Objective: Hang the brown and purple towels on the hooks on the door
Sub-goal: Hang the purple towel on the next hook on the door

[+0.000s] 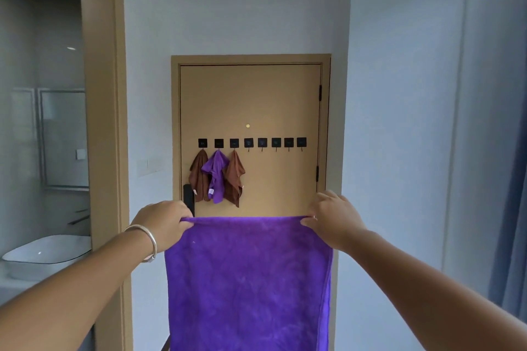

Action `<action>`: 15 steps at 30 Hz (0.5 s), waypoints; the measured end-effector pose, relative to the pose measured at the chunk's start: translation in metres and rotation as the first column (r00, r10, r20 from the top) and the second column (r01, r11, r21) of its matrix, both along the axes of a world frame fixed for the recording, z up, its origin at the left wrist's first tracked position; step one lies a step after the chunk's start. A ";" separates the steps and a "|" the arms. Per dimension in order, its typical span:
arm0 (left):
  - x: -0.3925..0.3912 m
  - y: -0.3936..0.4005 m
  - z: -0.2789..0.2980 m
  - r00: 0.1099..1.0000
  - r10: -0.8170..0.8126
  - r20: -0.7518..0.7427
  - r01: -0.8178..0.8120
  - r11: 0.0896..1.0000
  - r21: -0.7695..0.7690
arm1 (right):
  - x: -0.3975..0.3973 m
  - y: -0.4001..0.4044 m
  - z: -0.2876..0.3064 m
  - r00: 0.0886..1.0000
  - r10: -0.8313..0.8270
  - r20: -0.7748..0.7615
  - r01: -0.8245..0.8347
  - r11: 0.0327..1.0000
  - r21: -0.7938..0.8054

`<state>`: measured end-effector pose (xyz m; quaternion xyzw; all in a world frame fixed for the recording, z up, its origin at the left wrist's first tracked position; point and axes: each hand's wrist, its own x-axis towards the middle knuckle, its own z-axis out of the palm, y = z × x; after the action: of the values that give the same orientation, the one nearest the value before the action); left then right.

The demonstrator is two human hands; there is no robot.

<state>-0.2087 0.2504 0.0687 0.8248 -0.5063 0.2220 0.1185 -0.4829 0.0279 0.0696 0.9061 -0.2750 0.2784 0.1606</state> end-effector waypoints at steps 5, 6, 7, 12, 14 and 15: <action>0.049 -0.072 0.003 0.999 0.033 0.017 -0.033 0.999 -0.001 | 0.055 -0.084 0.003 0.999 0.031 0.029 -0.030 0.999 -0.019; 0.058 -0.087 0.005 0.999 0.037 0.013 -0.037 0.999 -0.003 | 0.066 -0.102 0.005 0.998 0.040 0.039 -0.040 0.999 -0.020; 0.068 -0.103 0.008 0.999 0.040 0.016 -0.039 0.999 -0.005 | 0.077 -0.120 0.007 0.997 0.050 0.052 -0.049 0.999 -0.019; 0.117 -0.170 0.018 0.998 0.059 0.037 -0.057 0.998 -0.036 | 0.132 -0.196 0.016 0.995 0.073 0.065 -0.073 0.997 0.001; 0.139 -0.192 0.014 0.996 0.076 0.041 -0.075 0.997 -0.016 | 0.155 -0.220 0.014 0.995 0.080 0.054 -0.080 0.997 0.004; 0.151 -0.202 0.012 0.996 0.078 0.039 -0.078 0.997 -0.005 | 0.166 -0.231 0.012 0.996 0.079 0.043 -0.079 0.997 0.006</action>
<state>-0.0578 0.0481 0.0803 0.8393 -0.4753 0.2436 0.1013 -0.3165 -0.2032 0.0820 0.9109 -0.2433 0.3026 0.1399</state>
